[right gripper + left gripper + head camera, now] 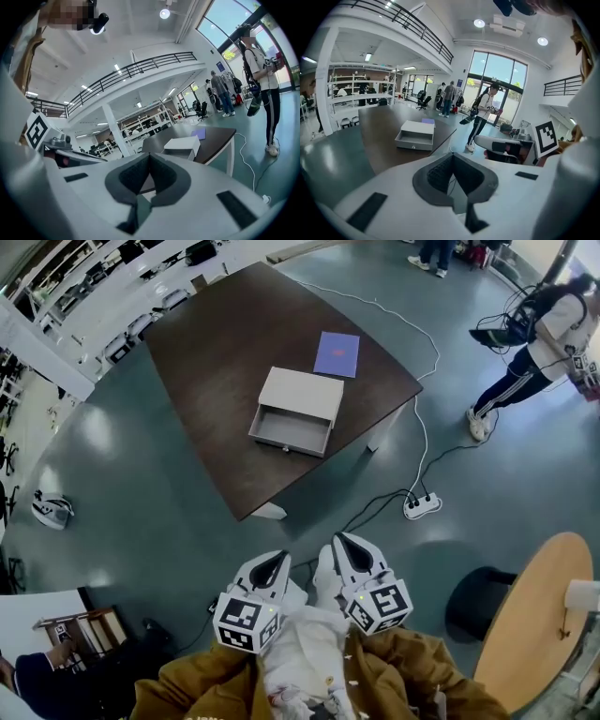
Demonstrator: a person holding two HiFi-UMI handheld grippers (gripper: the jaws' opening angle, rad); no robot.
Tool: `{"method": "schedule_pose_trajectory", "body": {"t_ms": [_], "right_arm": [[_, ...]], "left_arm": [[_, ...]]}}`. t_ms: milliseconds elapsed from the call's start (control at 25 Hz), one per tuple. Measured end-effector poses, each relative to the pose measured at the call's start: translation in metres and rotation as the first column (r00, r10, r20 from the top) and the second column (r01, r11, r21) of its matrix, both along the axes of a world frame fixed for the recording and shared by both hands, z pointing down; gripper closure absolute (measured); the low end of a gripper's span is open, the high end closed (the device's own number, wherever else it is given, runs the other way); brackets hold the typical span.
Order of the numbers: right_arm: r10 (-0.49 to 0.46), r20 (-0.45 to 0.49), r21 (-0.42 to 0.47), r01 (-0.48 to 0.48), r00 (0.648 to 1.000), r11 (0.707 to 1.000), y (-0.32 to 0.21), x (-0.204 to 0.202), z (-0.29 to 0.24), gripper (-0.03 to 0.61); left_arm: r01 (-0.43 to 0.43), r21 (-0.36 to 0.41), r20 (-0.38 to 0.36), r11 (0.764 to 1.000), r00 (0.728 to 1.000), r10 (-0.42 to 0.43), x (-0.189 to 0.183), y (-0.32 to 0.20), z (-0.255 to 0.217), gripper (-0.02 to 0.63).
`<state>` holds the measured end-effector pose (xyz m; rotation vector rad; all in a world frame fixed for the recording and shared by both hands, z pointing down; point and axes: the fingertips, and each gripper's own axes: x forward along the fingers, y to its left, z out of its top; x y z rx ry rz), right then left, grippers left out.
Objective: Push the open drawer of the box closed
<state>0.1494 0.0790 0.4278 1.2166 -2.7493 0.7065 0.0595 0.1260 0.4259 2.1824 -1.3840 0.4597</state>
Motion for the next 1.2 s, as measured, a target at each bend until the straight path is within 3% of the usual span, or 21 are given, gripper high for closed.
{"method": "schedule_pose_trajectory", "body": {"t_ms": [400, 720, 880, 1040, 1200], "right_arm": [[0.020, -0.051, -0.033, -0.022, 0.999, 0.999, -0.049, -0.003, 0.013, 0.574], [0.076, -0.122, -0.028, -0.080, 0.990, 0.996, -0.097, -0.056, 0.028, 0.574], [0.095, -0.153, -0.015, -0.099, 0.984, 0.995, -0.130, -0.069, 0.028, 0.574], [0.103, -0.150, -0.066, -0.114, 0.983, 0.991, -0.139, -0.096, 0.041, 0.574], [0.127, -0.171, -0.077, -0.141, 0.977, 0.987, -0.159, -0.101, 0.046, 0.574]], "left_arm": [[-0.041, -0.021, -0.009, 0.999, 0.999, 0.041, 0.009, -0.069, 0.005, 0.609], [-0.101, -0.012, 0.013, 0.995, 0.995, 0.102, -0.032, -0.119, 0.029, 0.608], [-0.096, 0.002, -0.011, 0.995, 0.995, 0.096, -0.049, -0.154, 0.033, 0.609], [-0.094, -0.042, 0.008, 0.995, 0.996, 0.094, -0.081, -0.163, 0.046, 0.607], [-0.104, -0.040, -0.014, 0.994, 0.994, 0.104, -0.090, -0.183, 0.051, 0.607]]}}
